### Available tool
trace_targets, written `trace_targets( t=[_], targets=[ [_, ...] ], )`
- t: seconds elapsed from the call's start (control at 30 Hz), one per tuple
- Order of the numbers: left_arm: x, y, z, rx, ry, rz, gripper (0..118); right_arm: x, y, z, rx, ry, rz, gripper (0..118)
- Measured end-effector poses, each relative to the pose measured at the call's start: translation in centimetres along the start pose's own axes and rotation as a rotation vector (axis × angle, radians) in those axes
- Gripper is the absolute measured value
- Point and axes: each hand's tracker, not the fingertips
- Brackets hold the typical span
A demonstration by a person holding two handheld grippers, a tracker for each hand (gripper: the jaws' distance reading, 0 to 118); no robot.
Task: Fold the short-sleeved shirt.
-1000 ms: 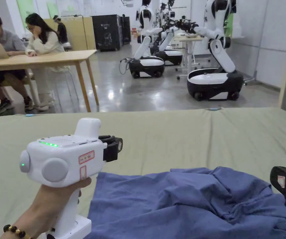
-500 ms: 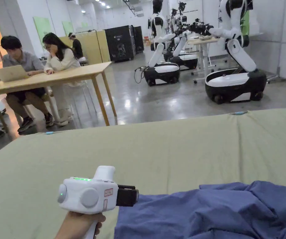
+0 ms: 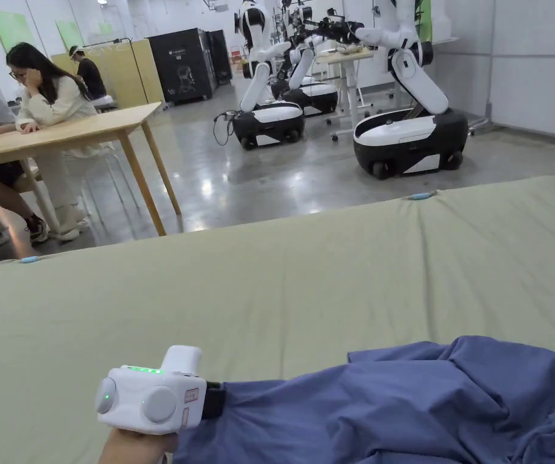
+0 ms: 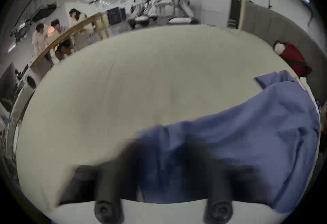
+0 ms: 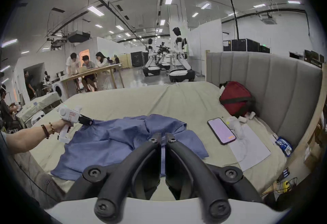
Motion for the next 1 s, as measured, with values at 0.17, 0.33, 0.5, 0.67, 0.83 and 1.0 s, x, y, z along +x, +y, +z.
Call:
trace_targets(
  t=[0.17, 0.33, 0.5, 0.67, 0.83, 1.0],
  targets=[
    [2.4, -0.4, 4.3, 0.026, -0.029, -0.076, 0, -0.2, 1.0, 0.1, -0.007, 0.047, 0.019, 5],
    [1.8, 1.1, 9.1, 0.149, -0.059, -0.021, 0, 2.4, 2.5, -2.6, -0.069, 0.097, 0.020, 17],
    [2.4, 1.9, 13.5, 0.231, -0.087, -0.026, 0, 7.3, 0.1, -9.6, -0.231, -0.012, 0.030, 103],
    [2.7, 1.6, 14.5, 0.260, -0.122, -0.029, 0, 11.4, -3.4, -15.9, -0.368, -0.028, 0.042, 103],
    [2.2, 1.1, 13.9, 0.249, -0.122, -0.032, 0, 12.5, -5.7, -20.1, -0.494, 0.025, 0.083, 103],
    [1.9, 0.9, 13.8, 0.235, -0.113, -0.045, 0, 11.9, -7.3, -23.0, -0.528, 0.138, 0.123, 47]
  ],
)
